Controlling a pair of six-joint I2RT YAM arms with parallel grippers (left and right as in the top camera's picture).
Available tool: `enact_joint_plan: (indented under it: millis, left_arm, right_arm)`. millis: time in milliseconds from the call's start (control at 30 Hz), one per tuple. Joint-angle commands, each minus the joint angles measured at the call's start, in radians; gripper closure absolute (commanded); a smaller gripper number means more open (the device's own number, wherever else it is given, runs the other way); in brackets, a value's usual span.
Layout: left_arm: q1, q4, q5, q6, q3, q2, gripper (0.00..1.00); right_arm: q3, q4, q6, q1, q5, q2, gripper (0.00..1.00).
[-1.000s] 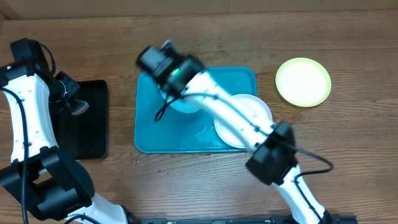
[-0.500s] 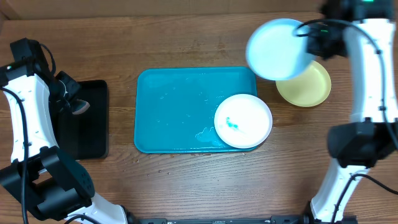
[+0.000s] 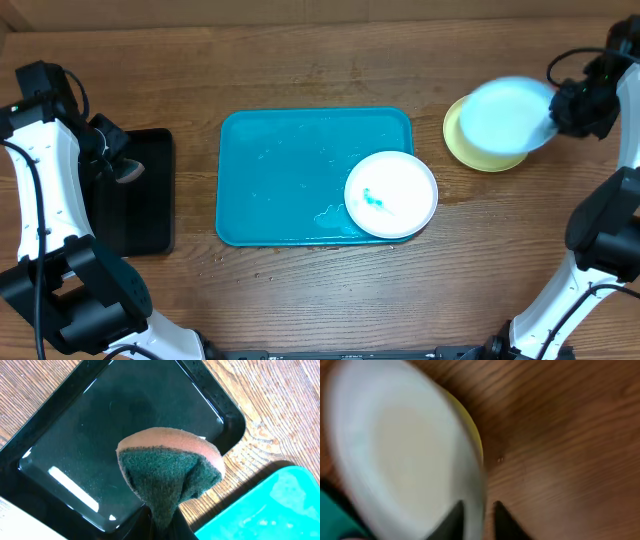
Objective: Clean dirty plates on tray and stack at the side
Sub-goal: 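Carry the pale blue plate right and stack it on the yellow plate, then open the right gripper and move it to the white plate rim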
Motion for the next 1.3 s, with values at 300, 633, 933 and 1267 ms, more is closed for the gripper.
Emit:
enact_joint_plan:
  millis: [300, 633, 933, 1267]
  left_arm:
    - [0.000, 0.003, 0.014, 0.020, -0.003, 0.004, 0.96]
    - [0.000, 0.003, 0.015, 0.036, -0.003, 0.004, 0.96]
    - [0.000, 0.014, 0.015, 0.042, -0.003, 0.004, 0.96]
    - [0.000, 0.016, 0.015, 0.042, -0.003, 0.004, 0.96]
  right_arm:
    - [-0.099, 0.047, -0.126, 0.124, -0.338, -0.010, 0.48]
    - [-0.099, -0.124, -0.061, 0.365, -0.186, -0.011, 0.39]
    - [-0.100, -0.249, 0.016, 0.481, -0.051, -0.012, 0.38]
    - [-0.202, -0.221, 0.023, 0.489, -0.033, -0.011, 0.40]
